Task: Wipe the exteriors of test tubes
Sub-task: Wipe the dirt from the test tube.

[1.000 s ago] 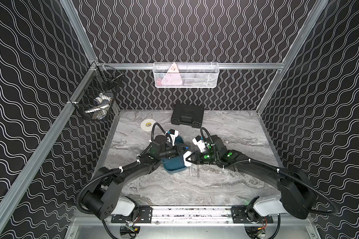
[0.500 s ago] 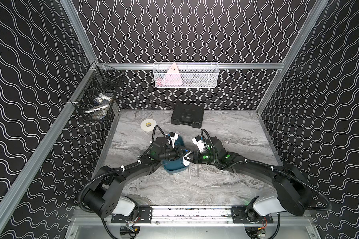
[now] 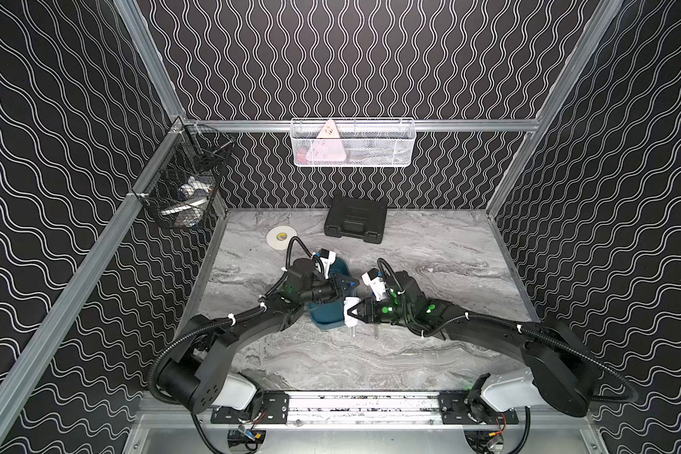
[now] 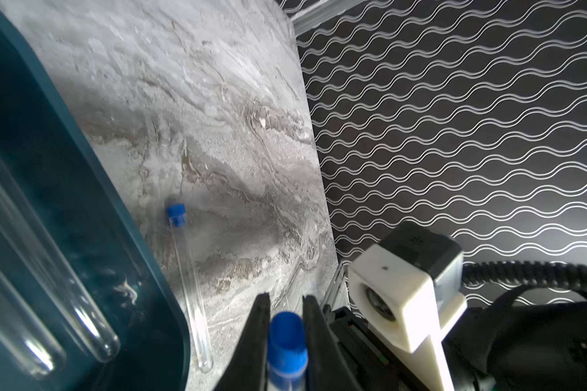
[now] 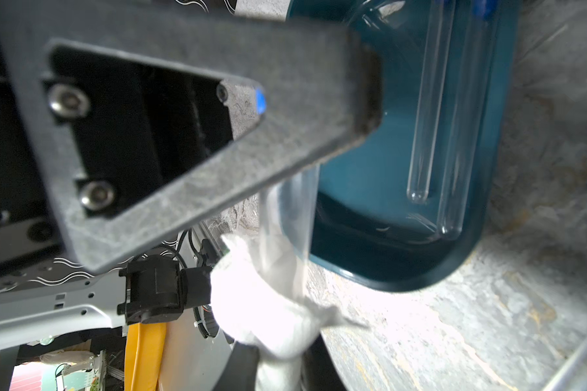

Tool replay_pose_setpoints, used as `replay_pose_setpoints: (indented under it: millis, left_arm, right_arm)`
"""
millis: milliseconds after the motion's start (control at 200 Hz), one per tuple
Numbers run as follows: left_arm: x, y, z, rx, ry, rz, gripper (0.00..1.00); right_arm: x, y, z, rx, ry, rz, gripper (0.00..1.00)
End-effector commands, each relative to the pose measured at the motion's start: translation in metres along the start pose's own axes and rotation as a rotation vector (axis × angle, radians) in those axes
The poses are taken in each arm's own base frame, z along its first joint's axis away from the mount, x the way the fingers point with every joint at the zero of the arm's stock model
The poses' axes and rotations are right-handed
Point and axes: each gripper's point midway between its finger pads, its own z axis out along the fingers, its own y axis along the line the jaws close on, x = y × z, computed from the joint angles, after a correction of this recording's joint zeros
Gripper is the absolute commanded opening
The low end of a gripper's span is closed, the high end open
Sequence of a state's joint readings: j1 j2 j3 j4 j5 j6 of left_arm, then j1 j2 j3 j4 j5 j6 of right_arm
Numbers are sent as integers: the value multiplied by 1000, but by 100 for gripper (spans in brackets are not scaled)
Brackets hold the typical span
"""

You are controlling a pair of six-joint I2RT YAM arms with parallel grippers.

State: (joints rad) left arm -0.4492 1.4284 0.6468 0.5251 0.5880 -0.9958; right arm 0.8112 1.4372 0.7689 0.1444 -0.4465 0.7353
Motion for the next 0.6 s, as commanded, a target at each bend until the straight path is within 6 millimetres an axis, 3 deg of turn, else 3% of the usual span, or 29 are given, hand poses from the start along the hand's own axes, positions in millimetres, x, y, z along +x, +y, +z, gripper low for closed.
replay_pose_setpoints:
  millis: [0, 115, 255, 595]
  left_arm:
    - [-8, -23, -4, 80, -29, 24, 14]
    - [-7, -24, -6, 76, -33, 24, 13]
    - [-8, -24, -7, 71, -40, 23, 13]
    - [-15, -18, -5, 65, -61, 3, 13]
  right_arm:
    - [-23, 12, -2, -53, -15, -53, 16]
    - [-48, 15, -6, -71, -50, -58, 16]
    - [-46, 14, -3, -72, -28, -53, 16]
    - [28, 13, 9, -62, 58, -7, 16]
